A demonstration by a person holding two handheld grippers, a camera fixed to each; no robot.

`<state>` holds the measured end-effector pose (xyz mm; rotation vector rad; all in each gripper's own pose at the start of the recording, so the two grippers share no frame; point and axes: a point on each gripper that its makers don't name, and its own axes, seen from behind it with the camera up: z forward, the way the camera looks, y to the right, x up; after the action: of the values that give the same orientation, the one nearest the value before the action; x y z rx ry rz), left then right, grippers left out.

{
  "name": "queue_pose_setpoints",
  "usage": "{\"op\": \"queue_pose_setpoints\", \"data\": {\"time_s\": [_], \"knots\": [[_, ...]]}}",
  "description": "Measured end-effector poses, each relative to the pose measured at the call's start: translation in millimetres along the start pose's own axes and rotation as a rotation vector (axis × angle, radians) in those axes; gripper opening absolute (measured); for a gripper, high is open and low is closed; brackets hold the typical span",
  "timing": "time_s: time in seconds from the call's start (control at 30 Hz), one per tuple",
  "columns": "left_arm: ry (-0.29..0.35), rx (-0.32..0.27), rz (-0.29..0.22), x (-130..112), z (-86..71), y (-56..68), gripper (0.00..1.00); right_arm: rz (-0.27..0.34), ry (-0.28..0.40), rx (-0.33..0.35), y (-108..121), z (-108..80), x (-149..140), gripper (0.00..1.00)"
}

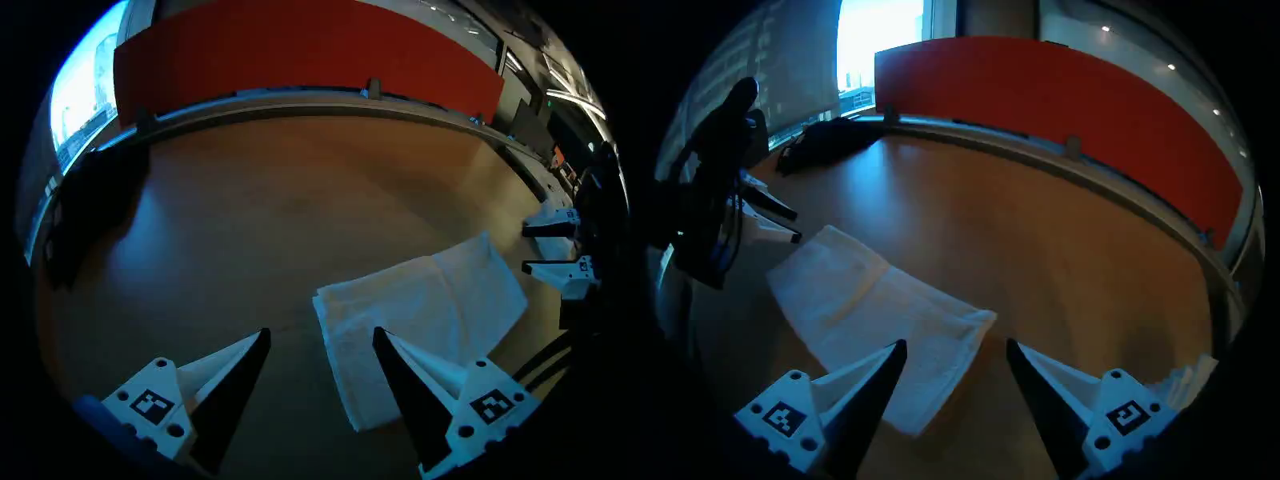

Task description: Fold towel

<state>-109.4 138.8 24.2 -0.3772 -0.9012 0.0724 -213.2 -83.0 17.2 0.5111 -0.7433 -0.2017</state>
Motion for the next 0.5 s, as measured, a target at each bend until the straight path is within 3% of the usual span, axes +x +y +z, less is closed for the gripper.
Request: {"op": "queue_pose_setpoints", "data": {"time_s": [0.5], "knots": [[-0.008, 0.0, -0.028, -35.8, -25.1, 4.3, 0.95, 0.01, -0.009, -0.003, -13.9, -18.5, -23.8, 0.96]]}}
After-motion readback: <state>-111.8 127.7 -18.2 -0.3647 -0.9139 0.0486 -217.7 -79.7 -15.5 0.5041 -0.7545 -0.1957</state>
